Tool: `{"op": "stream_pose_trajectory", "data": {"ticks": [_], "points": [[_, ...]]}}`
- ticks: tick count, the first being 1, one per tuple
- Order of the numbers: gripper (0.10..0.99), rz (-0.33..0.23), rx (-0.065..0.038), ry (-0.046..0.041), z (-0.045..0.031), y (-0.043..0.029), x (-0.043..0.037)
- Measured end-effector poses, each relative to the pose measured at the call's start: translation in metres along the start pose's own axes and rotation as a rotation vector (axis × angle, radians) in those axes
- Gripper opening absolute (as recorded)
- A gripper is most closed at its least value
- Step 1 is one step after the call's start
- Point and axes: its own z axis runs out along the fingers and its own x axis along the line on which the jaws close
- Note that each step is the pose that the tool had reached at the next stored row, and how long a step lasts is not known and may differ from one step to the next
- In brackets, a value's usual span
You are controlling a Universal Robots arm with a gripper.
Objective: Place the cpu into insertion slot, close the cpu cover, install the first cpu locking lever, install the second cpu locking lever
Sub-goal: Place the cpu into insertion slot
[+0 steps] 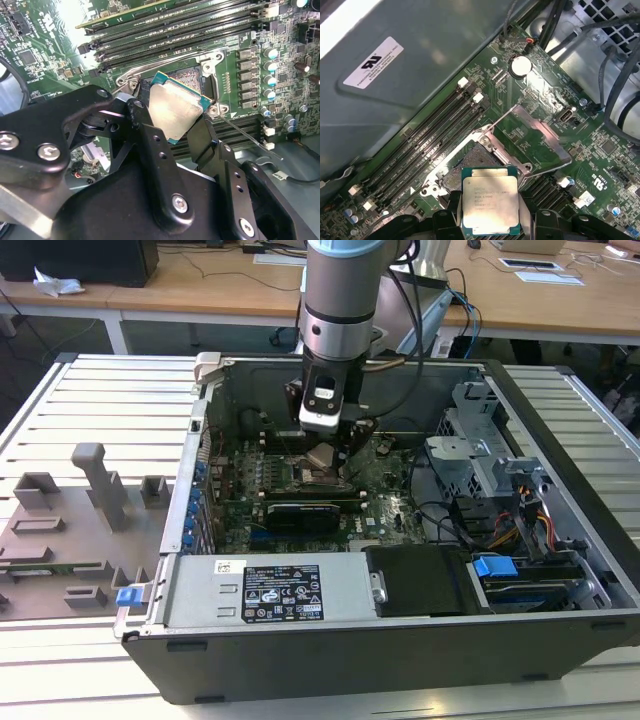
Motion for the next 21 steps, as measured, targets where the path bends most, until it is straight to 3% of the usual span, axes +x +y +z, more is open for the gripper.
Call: {"op": "stream_pose_trajectory", "data": {"ticks": [10,21], "points": [[0.541,0.044,0.003,-0.0035,0.0000,0.0000,0.0000],[0.541,0.133,0.007,-0.0092,0.0001,0.0000,0.0000]]}}
